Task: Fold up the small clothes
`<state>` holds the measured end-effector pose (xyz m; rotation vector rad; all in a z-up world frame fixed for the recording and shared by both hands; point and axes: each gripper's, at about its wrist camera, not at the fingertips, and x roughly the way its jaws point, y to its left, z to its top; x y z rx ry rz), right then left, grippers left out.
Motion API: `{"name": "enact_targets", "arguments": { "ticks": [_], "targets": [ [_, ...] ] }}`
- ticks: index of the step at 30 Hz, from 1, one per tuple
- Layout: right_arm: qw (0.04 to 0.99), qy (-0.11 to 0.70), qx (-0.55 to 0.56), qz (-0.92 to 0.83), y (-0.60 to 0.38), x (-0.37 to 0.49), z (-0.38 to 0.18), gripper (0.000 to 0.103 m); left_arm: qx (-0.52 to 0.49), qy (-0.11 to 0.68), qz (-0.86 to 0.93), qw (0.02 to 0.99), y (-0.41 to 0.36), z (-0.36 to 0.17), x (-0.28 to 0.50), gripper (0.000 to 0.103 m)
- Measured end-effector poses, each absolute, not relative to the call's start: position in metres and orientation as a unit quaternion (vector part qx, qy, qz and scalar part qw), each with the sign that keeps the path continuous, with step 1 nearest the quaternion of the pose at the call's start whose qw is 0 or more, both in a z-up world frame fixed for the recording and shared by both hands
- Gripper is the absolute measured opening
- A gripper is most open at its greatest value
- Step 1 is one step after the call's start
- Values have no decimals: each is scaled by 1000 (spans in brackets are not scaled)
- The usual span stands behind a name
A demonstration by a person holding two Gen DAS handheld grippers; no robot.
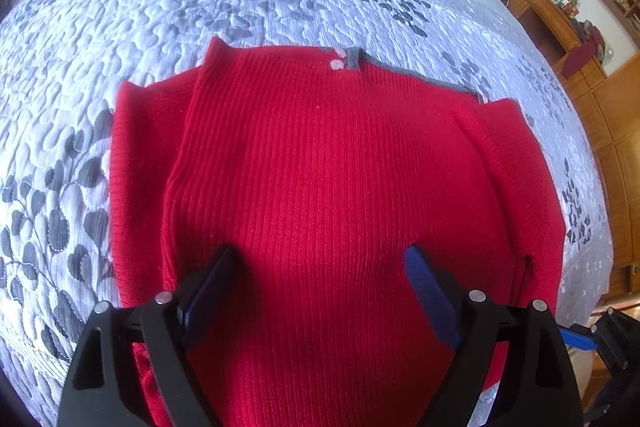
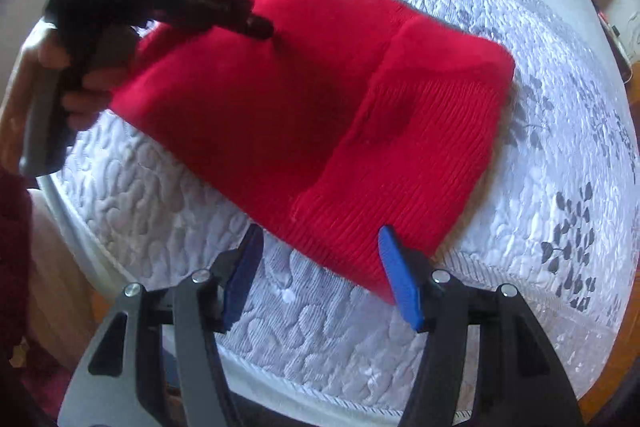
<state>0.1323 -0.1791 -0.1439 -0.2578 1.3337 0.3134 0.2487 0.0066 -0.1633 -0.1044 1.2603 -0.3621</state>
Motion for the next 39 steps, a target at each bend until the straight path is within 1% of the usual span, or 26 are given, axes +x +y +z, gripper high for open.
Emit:
{"name": "enact_targets", "arguments": {
  "ticks": [2,3,4,5,6,7,8,10,13,15,21,24,27,31,34,37,39],
  "targets": [
    [768,614,-125,132,-182,136,-151,48,-38,584,-167,793,4,-164,248,89],
    [769,615,-118,130,-185,138,-153,41,-34,584,-167,794,3,-164,248,89],
    [770,616,-104,133,-189,140,-154,31,-31,584,-165,794,1,-165,248,89],
    [771,616,-90,133,-194,143,-154,23,-30,584,-165,795,1,-164,248,89],
    [774,615,-80,130,-200,145,-153,8,-31,583,-165,795,1,-164,248,89],
    [776,614,-66,130,-206,146,-151,7,-35,583,-165,795,2,-163,247,89],
    [777,613,-31,140,-216,147,-147,7,-43,583,-165,794,4,-162,247,89],
    [779,607,24,154,-231,147,-138,7,-78,587,-169,788,9,-156,246,89],
    [780,590,99,184,-257,143,-121,7,-157,592,-208,763,9,-147,244,89],
    [781,583,121,190,-267,142,-114,7,-182,601,-222,746,-2,-144,243,89],
    [792,562,124,204,-276,137,-99,7,-159,637,-198,728,-49,-145,257,89],
    [797,553,129,206,-280,135,-94,7,-147,647,-168,729,-58,-139,261,89],
    [797,552,138,204,-287,136,-94,7,-136,633,-137,750,-54,-123,249,89],
    [793,555,143,207,-289,138,-98,7,-67,606,-69,790,-47,-106,233,89],
    [793,554,141,212,-288,137,-98,7,-81,606,-52,789,-36,-103,227,89],
    [792,552,146,214,-288,137,-100,7,-106,611,-92,779,-40,-99,223,89],
    [792,552,147,215,-288,137,-100,6,-128,617,-155,761,-57,-100,224,89]
  ]
}}
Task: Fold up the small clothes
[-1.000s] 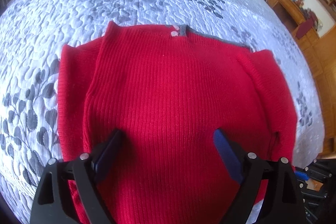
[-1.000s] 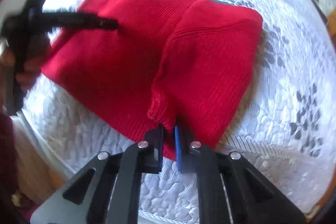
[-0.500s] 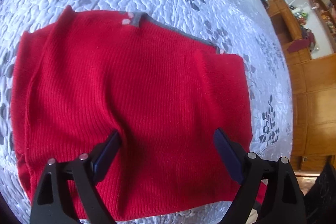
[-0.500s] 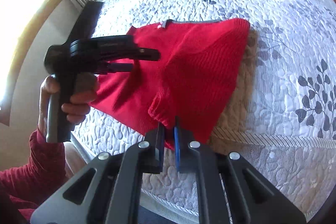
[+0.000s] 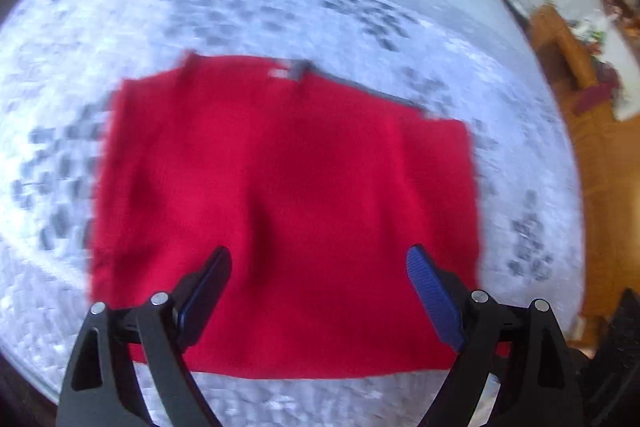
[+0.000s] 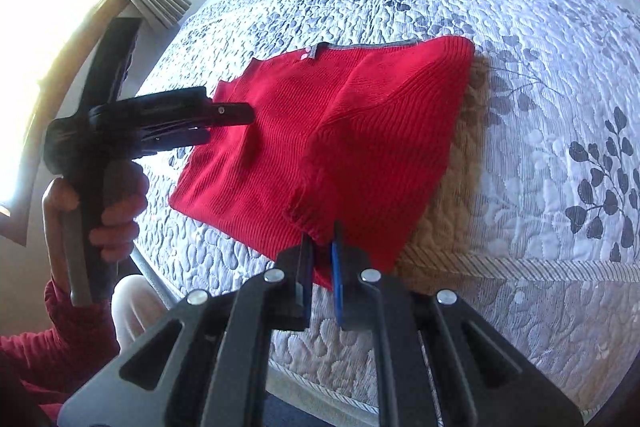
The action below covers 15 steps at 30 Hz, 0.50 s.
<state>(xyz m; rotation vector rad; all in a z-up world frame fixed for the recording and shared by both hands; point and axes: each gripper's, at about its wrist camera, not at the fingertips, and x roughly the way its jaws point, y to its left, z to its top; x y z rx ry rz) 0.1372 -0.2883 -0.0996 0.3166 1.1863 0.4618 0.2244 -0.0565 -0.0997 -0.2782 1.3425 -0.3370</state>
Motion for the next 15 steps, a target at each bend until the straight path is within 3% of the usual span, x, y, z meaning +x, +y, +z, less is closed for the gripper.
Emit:
{"name": "enact_targets", "arguments": {
  "ticks": [13,15],
  "targets": [
    [798,537,150,228,-294,135,-93,7,-236,668,-282,647,-127,-144,267,89],
    [798,536,153,229,-296,134,-93,7,-244,668,-282,644,-136,-147,276,80]
  ]
}}
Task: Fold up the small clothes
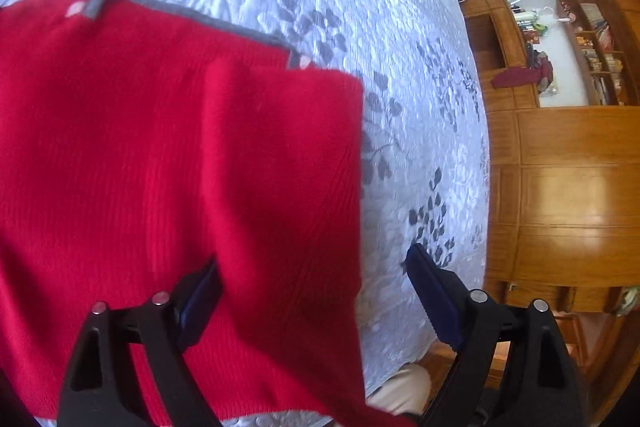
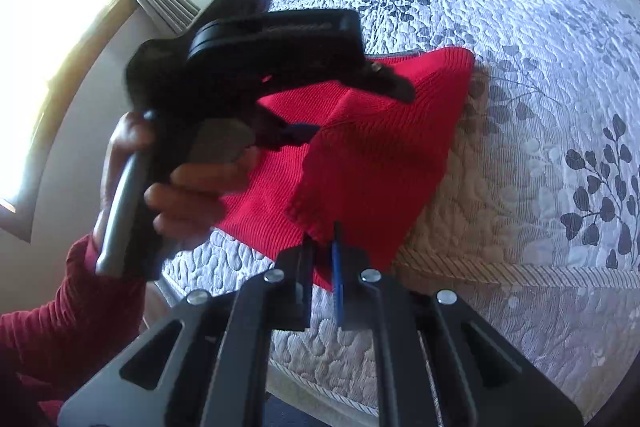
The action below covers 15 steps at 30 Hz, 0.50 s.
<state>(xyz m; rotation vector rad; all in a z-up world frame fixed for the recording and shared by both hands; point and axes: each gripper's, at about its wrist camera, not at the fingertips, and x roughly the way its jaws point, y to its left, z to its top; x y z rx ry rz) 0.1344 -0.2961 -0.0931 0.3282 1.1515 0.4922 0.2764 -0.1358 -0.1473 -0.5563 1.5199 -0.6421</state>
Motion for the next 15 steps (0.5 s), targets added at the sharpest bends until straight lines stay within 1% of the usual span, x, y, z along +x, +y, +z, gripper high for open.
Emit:
{"name": "enact_targets", "arguments": {
  "ticks": [1,2,3,4,5,8,15],
  "targets": [
    [798,536,153,230,-297,134,-93,7,-248,667,-280,645,-136,-148,279,75],
    [798,536,153,230,-297,134,-93,7,-252,665,-279,645,-136,-149,282,59],
    [798,535,153,231,-297,133,-92,7,-251,665,-277,647,-136,-150,285,37],
    [798,535,152,231,-297,133,-92,7,-248,667,-272,648,-135,-152,288,28],
    [799,535,151,231,-297,133,-92,7,-250,668,-270,647,-134,-154,290,13],
    [798,535,147,234,-294,132,-92,7,-254,664,-273,648,-130,-156,293,8],
    [796,534,138,249,-274,133,-87,7,-260,626,-287,677,-114,-134,292,7]
  ]
}}
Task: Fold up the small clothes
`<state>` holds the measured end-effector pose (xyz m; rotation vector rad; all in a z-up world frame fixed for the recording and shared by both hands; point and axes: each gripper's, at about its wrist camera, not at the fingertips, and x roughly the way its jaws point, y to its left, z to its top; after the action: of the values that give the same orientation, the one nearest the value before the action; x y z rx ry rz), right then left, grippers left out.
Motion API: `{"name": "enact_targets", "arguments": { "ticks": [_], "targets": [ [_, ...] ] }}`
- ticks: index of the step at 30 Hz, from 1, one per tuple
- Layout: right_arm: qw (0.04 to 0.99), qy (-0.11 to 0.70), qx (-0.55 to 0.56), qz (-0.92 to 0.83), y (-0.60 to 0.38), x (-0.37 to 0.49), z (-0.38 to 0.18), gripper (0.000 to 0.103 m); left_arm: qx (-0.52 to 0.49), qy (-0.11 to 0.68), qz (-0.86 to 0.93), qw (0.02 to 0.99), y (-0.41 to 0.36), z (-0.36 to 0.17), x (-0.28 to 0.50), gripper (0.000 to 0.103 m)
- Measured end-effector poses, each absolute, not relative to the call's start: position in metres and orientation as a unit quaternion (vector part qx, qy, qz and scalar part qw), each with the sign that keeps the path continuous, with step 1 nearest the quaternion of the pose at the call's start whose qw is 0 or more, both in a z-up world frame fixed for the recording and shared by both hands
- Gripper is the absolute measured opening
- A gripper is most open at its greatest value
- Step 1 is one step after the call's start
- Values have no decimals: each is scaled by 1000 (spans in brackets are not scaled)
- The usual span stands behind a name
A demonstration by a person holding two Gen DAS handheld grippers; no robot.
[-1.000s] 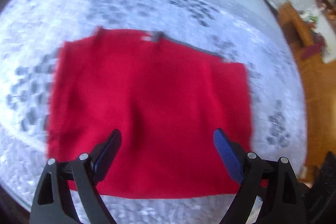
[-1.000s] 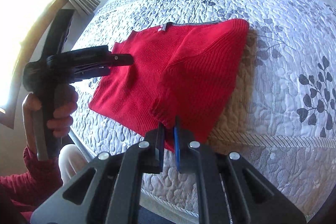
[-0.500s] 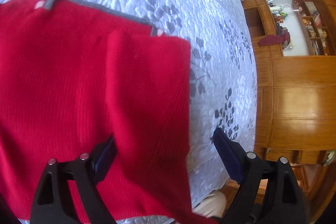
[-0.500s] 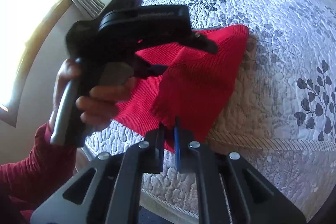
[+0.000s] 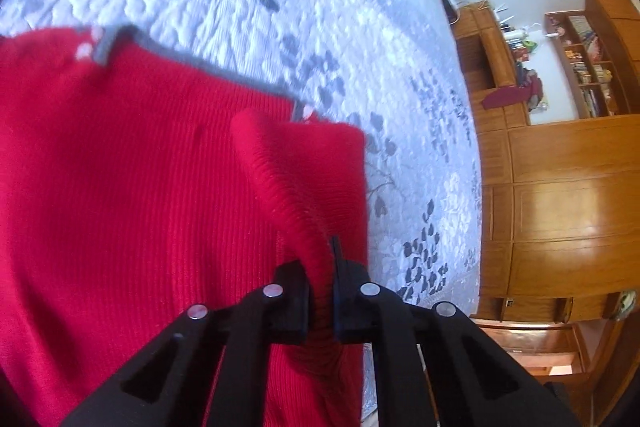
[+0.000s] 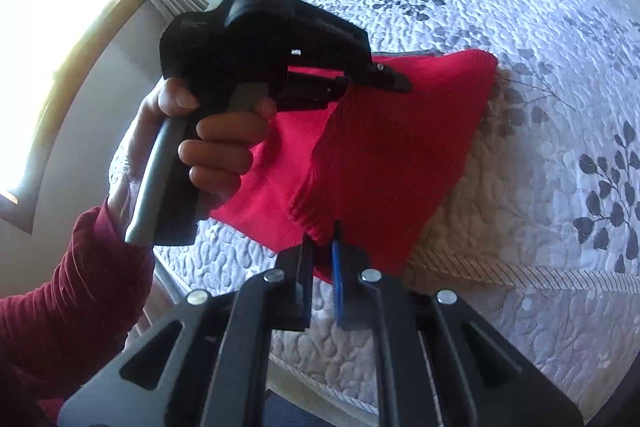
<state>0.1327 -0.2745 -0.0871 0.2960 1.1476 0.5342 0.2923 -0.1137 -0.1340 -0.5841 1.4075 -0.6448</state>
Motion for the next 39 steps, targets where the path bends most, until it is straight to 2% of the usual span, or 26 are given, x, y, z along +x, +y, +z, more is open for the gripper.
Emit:
{"name": "enact_targets", "arguments": {
  "ticks": [8,19,25,31,35,36,38,39],
  "targets": [
    [791,525,120,292,-225,144,-74,7,-258,588,-278,715,-60,-100,295,7],
    [751,541,114,360,-128,176,-92,7,-276,560,-222,748,54,-90,300,7],
    [737,562,90,365,-82,185,-119,7,-275,570,-191,751,101,-116,300,7],
    [722,595,79,344,-69,191,-155,7,-268,586,-181,743,110,-153,300,8],
    [715,598,86,352,-71,192,-154,15,-231,591,-175,753,100,-155,297,10],
    [711,599,89,357,-73,195,-153,21,-219,592,-173,756,98,-153,296,12],
    [708,598,94,364,-78,193,-148,23,-199,596,-166,760,97,-147,293,18],
    [707,598,95,365,-81,191,-144,31,-190,598,-162,761,97,-144,290,20]
  ]
}}
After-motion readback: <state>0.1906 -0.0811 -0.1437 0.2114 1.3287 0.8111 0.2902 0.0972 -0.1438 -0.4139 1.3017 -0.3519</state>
